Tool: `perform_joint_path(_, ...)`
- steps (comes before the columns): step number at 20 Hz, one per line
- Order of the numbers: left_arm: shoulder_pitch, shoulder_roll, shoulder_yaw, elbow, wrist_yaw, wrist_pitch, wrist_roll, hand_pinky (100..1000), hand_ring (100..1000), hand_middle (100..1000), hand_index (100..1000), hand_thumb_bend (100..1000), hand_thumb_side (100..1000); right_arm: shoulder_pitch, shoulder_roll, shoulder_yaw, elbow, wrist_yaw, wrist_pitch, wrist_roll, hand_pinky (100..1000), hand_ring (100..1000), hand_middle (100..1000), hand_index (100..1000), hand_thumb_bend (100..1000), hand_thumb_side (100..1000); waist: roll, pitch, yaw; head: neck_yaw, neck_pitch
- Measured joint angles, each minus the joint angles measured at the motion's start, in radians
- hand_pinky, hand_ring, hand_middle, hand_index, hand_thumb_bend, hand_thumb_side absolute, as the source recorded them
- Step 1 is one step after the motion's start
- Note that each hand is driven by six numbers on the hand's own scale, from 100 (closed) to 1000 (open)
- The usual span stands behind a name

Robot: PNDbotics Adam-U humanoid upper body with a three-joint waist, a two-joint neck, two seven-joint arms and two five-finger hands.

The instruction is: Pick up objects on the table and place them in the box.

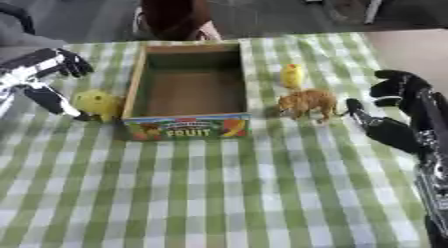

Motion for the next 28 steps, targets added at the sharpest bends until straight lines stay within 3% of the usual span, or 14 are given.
perform_joint_path(5,-0.007,-0.044,0.017,0.041,-0.093,-0.019,0.001,759,723,665,788,808,100,0.0,0.0,0.0,0.0,0.0,0.0,0.0,648,670,574,767,401,100,-0.003,0.0,0.0,0.0,0.0)
perform_joint_path(11,-0.017,-0.106,0.073,0.094,-0.198,-0.005,0.087,739,689,646,781,784,121,0.0,0.0,0.002,0.0,-0.001,0.0,0.0,648,669,574,767,399,100,-0.009,0.0,-0.003,0.0,0.0)
perform_joint_path(15,-0.023,-0.134,0.102,0.133,-0.27,0.008,0.156,708,641,604,758,539,225,0.0,0.001,0.005,0.0,-0.002,0.0,0.0,647,669,574,766,393,100,-0.008,0.001,-0.004,0.0,0.0)
perform_joint_path(17,-0.023,-0.145,0.116,0.157,-0.304,0.012,0.184,698,616,576,740,462,248,0.0,0.001,0.005,0.0,-0.002,0.0,0.0,647,669,574,766,389,100,-0.007,0.001,-0.005,0.0,0.0)
perform_joint_path(22,-0.027,-0.154,0.144,0.186,-0.34,0.015,0.2,665,536,480,690,435,237,0.0,0.001,0.005,0.0,-0.004,0.0,-0.001,647,668,574,766,384,100,-0.004,0.001,-0.007,0.0,0.0)
perform_joint_path(28,-0.028,-0.154,0.158,0.176,-0.307,0.027,0.187,626,472,390,613,364,211,0.0,0.001,0.005,0.0,-0.004,0.0,-0.002,647,668,573,766,375,100,-0.003,0.001,-0.007,-0.001,0.0)
